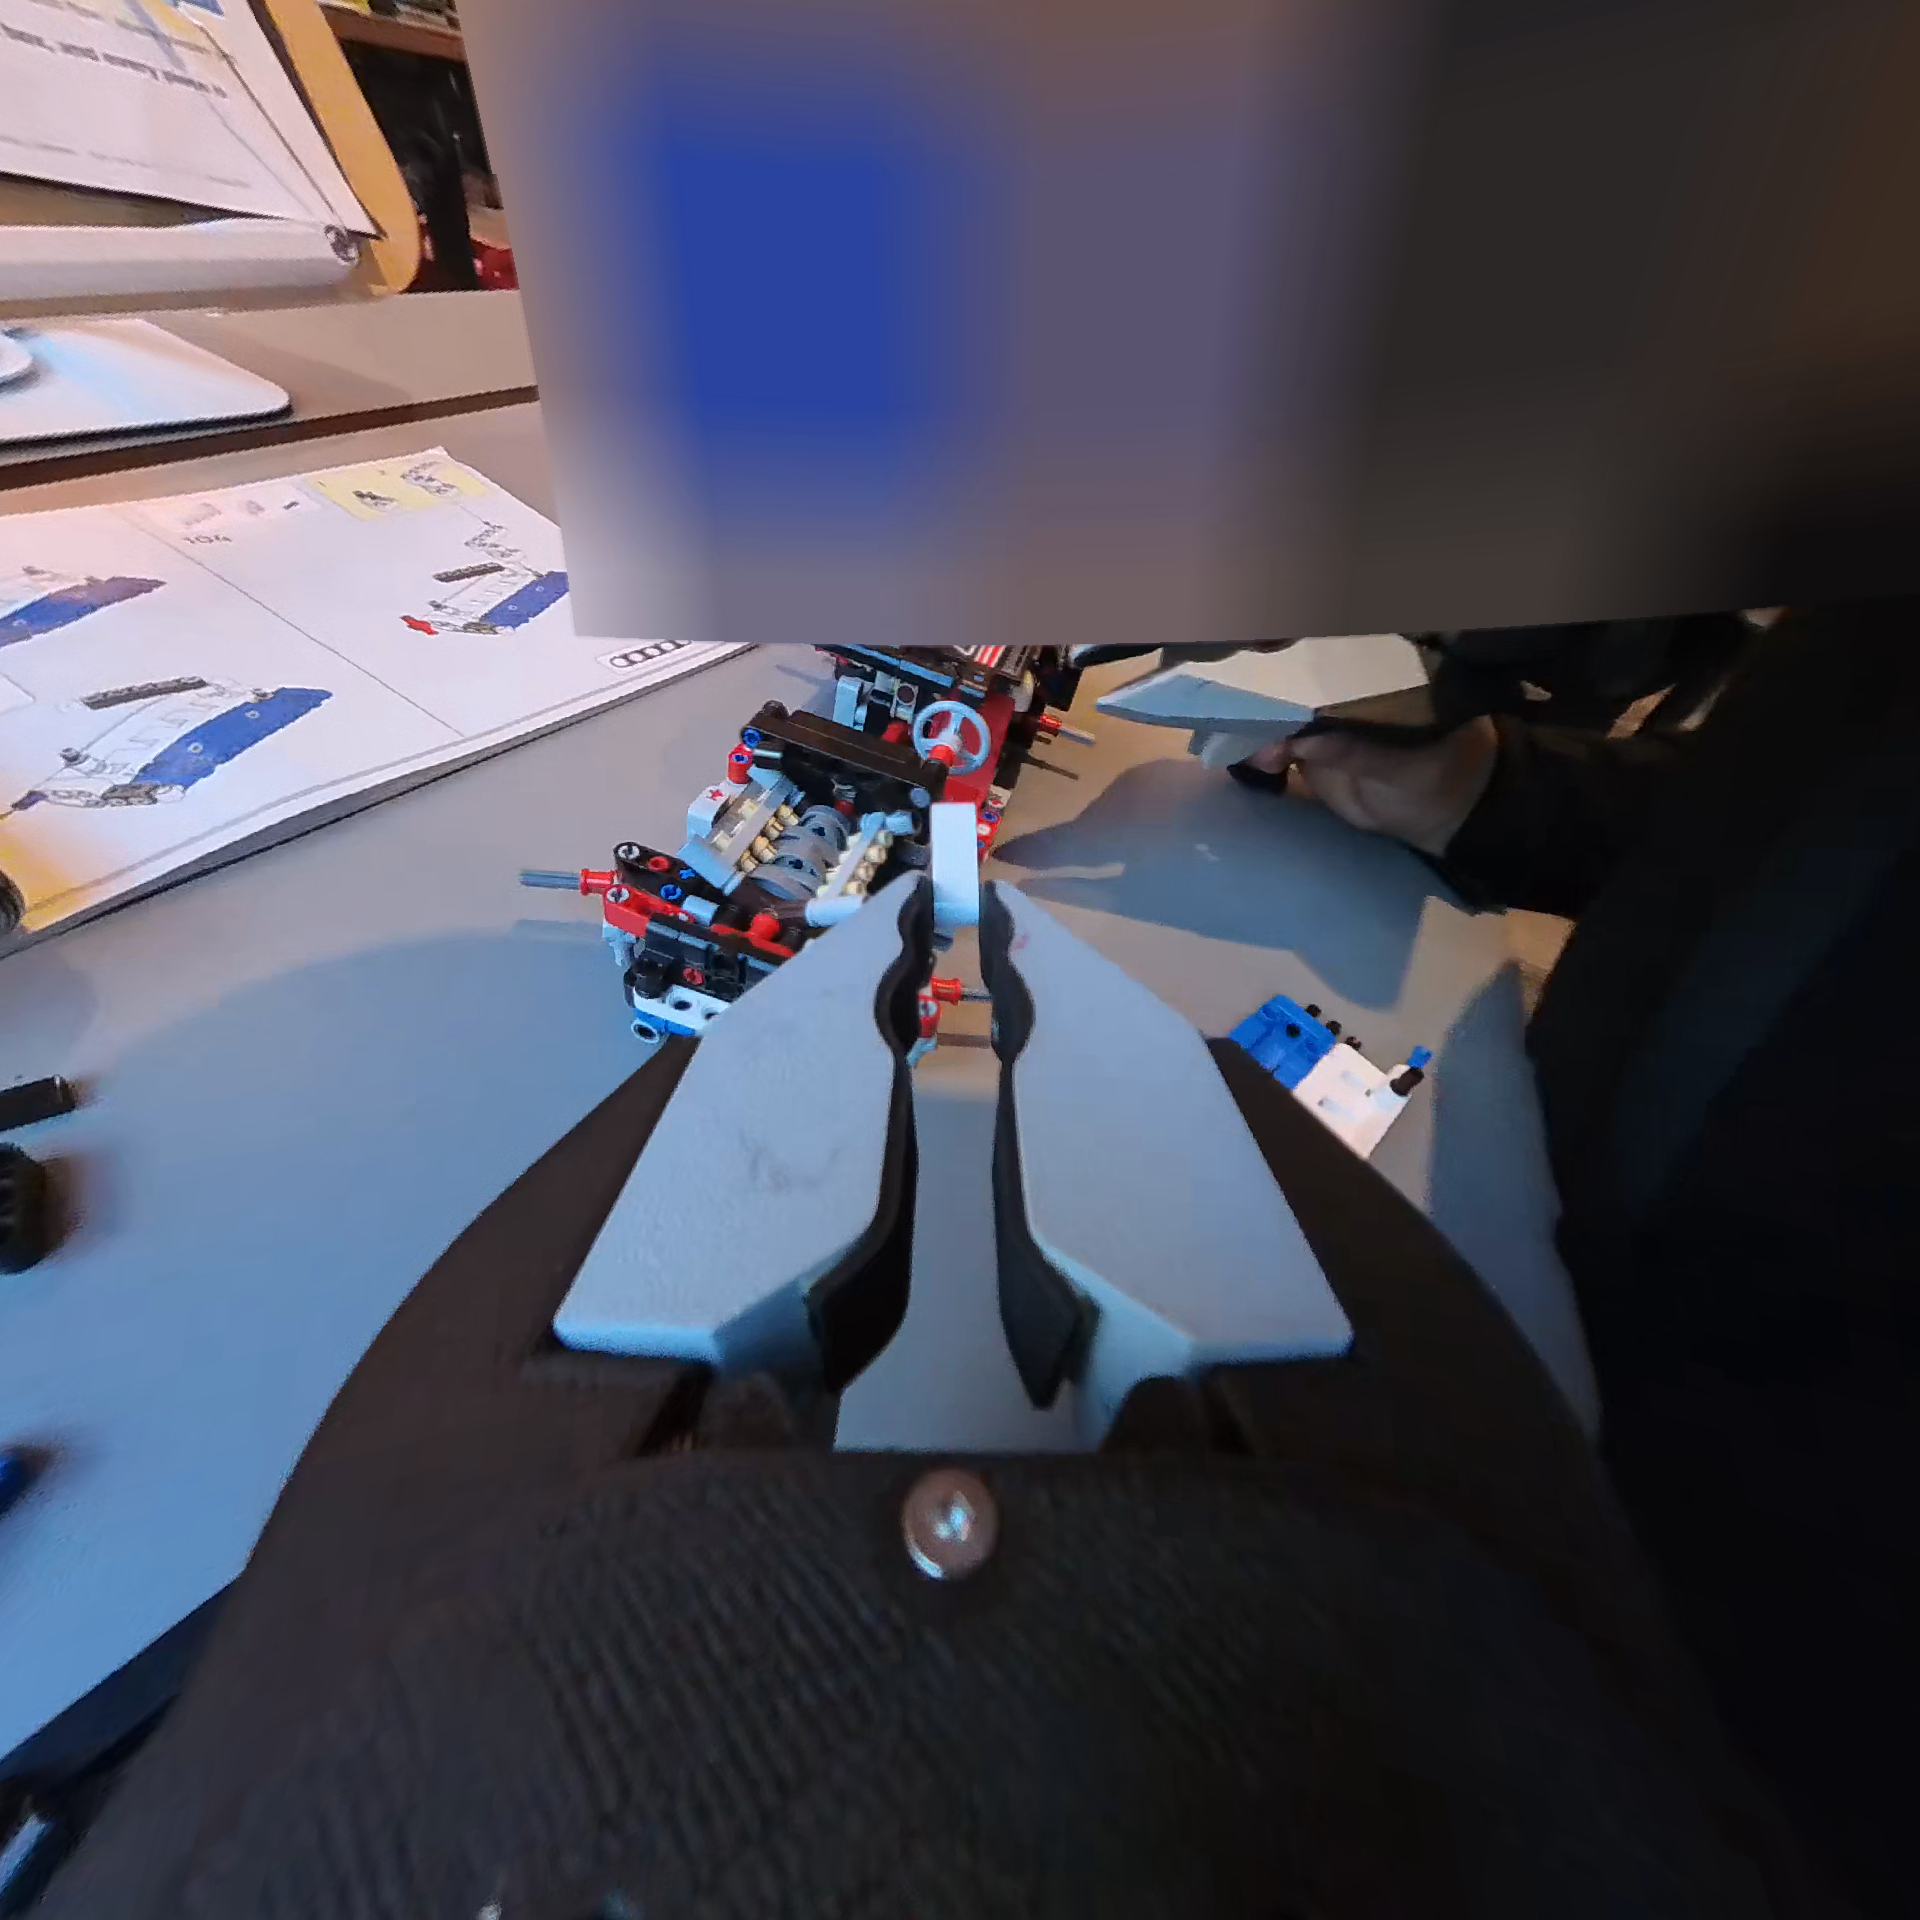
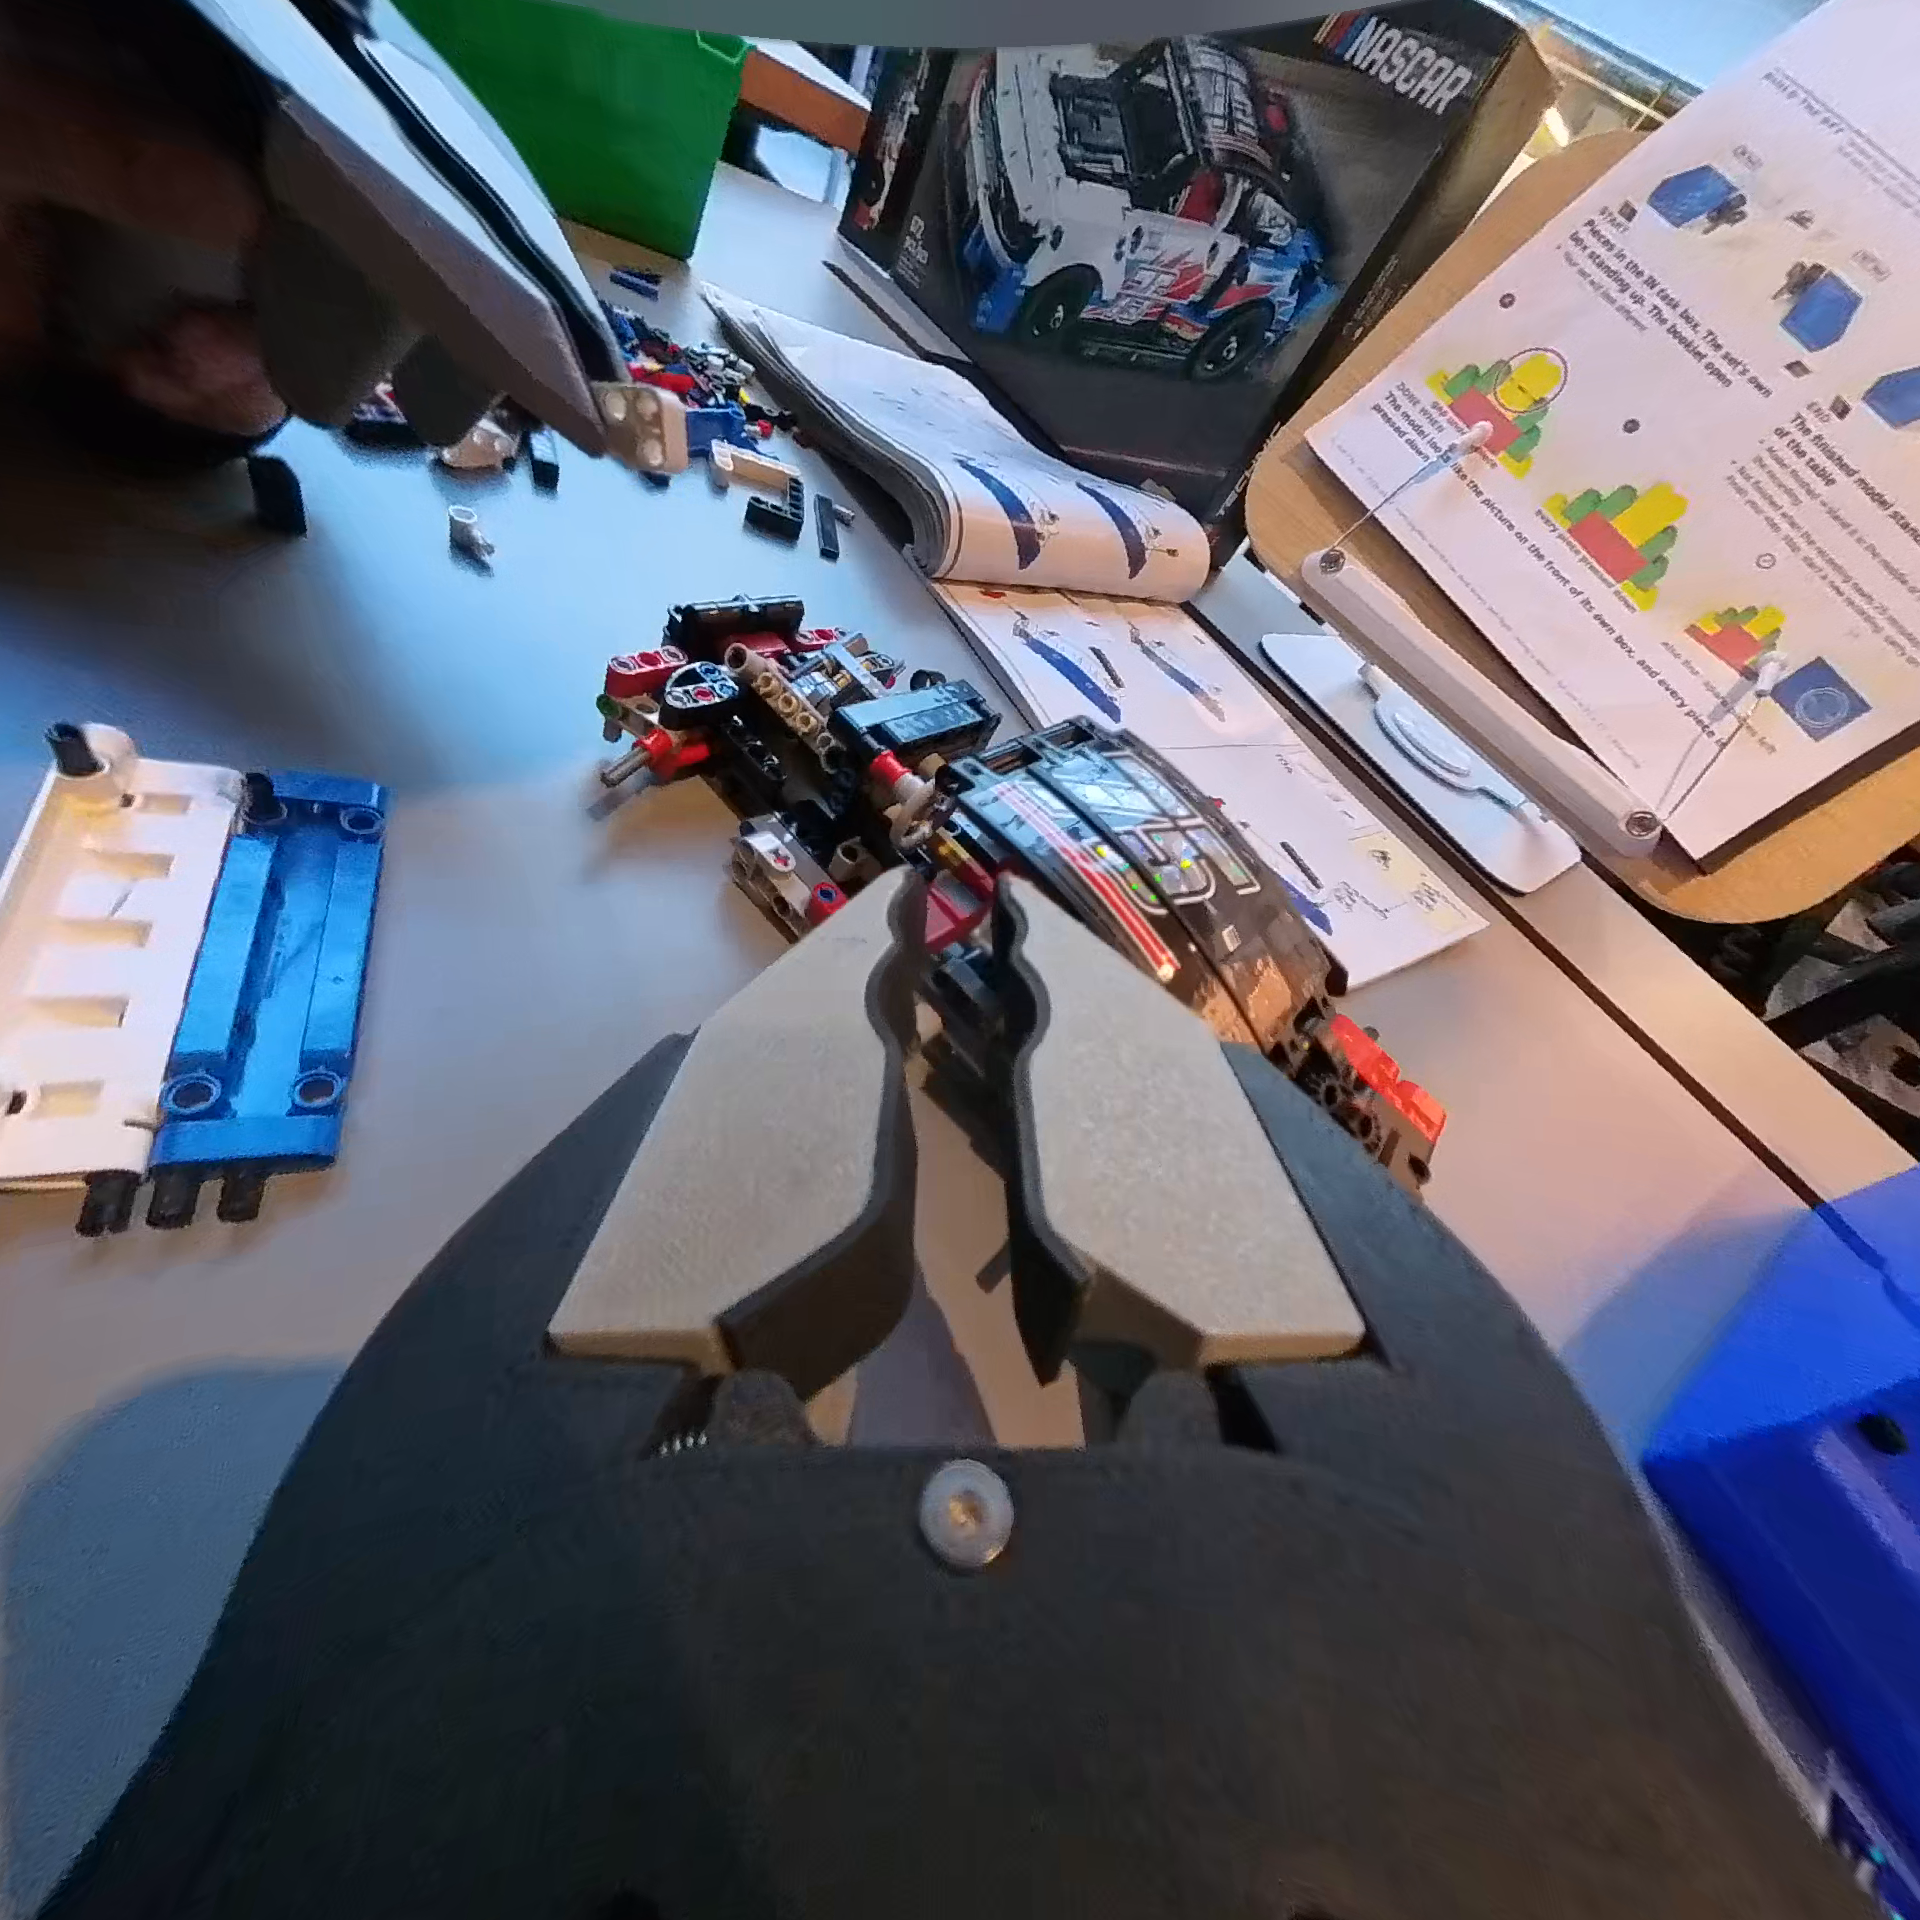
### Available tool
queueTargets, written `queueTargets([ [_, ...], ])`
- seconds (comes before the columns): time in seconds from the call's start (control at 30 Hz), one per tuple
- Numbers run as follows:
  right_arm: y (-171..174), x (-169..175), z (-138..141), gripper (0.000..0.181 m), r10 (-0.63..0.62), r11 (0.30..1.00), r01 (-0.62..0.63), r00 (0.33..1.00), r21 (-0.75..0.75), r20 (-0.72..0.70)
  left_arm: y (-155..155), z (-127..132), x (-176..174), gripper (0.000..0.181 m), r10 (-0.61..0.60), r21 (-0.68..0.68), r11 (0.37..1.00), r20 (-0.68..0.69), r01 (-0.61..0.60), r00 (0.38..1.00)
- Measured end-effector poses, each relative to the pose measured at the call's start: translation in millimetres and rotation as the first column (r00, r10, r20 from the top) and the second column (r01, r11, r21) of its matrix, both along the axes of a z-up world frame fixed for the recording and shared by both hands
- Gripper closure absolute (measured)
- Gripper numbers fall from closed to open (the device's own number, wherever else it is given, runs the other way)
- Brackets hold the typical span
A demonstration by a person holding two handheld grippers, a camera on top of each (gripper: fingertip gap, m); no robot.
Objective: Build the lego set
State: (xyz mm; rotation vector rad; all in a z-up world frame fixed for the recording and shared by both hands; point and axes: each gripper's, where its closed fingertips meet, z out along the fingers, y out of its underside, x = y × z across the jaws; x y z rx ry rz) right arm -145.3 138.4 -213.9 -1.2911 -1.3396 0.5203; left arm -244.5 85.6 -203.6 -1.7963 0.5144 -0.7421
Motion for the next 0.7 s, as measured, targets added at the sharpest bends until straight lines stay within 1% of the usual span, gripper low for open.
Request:
queueTargets([
  [0.13, -9, -3, 5, 0.169, 0.044, 0.999, -0.045, 0.999, -0.016, -0.032, 2, 0, 4, 0.176, 0.006, -0.020, 1.000, 0.012, -0.005, 1.000],
  [0.23, -24, -10, 10, 0.164, 0.093, 0.991, -0.100, 0.993, -0.088, -0.078, 6, -1, 10, 0.176, 0.035, -0.017, 0.999, -0.031, -0.035, 0.999],
  [0.3, -39, -17, 14, 0.163, 0.119, 0.978, -0.137, 0.986, -0.160, -0.119, 6, 0, 15, 0.176, 0.056, 0.013, 0.998, -0.092, -0.055, 0.994],
  [0.4, -49, -25, 14, 0.160, 0.081, 0.961, -0.107, 0.991, -0.256, -0.109, 2, 8, 29, 0.176, 0.089, 0.105, 0.992, -0.220, -0.067, 0.972],
  [0.47, -58, -25, 18, 0.160, 0.063, 0.932, -0.106, 0.989, -0.346, -0.134, -2, 10, 39, 0.176, 0.115, 0.165, 0.984, -0.318, -0.065, 0.941],
  [0.53, -66, -22, 25, 0.160, 0.051, 0.898, -0.121, 0.983, -0.422, -0.174, -6, 9, 46, 0.177, 0.147, 0.199, 0.977, -0.390, -0.073, 0.909],
  [0.63, -71, -14, 31, 0.161, 0.019, 0.845, -0.128, 0.977, -0.519, -0.210, -17, 15, 63, 0.176, 0.151, 0.230, 0.971, -0.399, -0.060, 0.904],
  [0.7, -77, -12, 34, 0.158, 0.019, 0.793, -0.164, 0.969, -0.586, -0.246, -23, 19, 74, 0.176, 0.146, 0.235, 0.970, -0.374, -0.058, 0.916],
])
